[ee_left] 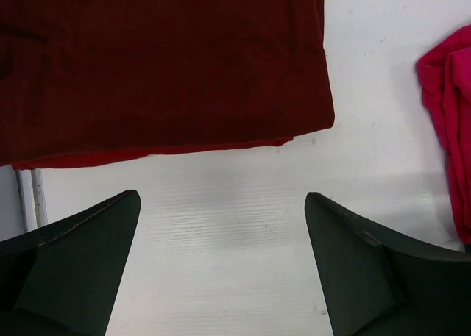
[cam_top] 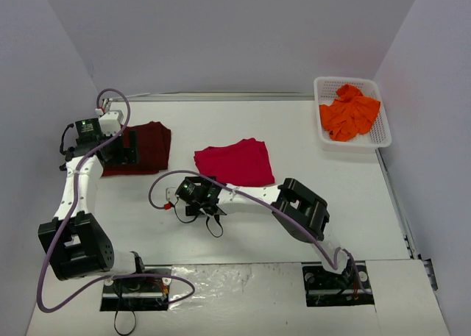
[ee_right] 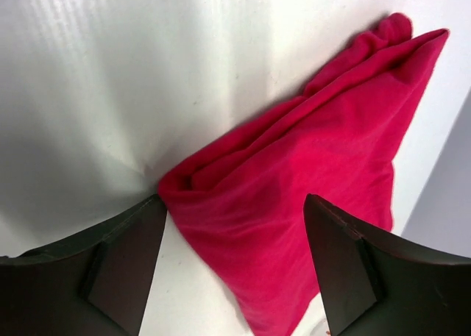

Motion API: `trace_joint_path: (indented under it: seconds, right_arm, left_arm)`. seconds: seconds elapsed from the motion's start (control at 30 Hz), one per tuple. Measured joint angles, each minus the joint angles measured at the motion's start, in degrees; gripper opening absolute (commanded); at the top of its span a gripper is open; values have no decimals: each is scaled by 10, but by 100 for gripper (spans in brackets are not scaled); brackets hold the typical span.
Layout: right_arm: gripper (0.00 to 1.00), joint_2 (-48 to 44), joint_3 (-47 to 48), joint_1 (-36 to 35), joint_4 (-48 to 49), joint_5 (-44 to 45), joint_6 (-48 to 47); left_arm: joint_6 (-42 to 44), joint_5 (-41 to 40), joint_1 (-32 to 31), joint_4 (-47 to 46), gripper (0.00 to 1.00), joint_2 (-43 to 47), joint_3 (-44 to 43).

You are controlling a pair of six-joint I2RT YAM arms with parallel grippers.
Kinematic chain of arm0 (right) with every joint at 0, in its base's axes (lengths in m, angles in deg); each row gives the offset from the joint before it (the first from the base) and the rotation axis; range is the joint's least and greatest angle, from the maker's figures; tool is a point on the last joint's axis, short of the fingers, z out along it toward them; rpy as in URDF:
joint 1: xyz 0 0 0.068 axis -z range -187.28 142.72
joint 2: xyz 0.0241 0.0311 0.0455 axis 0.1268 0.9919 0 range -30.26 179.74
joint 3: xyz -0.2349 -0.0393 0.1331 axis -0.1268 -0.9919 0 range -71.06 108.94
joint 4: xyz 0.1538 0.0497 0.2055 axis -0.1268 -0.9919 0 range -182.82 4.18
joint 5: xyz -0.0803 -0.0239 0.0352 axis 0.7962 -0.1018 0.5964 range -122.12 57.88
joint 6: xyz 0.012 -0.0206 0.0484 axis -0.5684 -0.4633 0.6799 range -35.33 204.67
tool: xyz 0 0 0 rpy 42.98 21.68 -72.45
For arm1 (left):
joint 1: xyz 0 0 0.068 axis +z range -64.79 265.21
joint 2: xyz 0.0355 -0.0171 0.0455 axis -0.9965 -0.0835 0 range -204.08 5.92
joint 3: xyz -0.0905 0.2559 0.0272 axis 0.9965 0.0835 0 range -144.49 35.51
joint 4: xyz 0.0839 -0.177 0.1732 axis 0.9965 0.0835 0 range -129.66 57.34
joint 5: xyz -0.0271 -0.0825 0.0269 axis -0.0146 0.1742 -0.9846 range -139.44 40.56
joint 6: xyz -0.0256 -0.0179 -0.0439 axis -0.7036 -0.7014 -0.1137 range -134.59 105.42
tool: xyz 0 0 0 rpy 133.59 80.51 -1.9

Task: Fold and stack the t-shirts
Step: Put the neatly folded tshirt into the corner of the board with the left arm

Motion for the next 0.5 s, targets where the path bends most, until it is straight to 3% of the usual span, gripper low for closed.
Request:
trace_joint_path:
  seconds: [0.03,0.13,0.17,0.27,0.5]
  right_arm:
    - [68,4,4,1,0,1,0]
    - [47,22,19,3,5,10,-2]
    - [26,27,21,3,7,15,-3]
    - [3,43,23,7,8,16,0]
    - [0,47,23,16,13,29,-2]
  left_arm:
    - [0,0,0,0,94,0,0]
    - [0,0,0,0,94,0,1]
    - [0,0,0,0,94,0,2]
    - [0,0,0,1,94,1,2]
    - [-7,23,0,12,94,5,2]
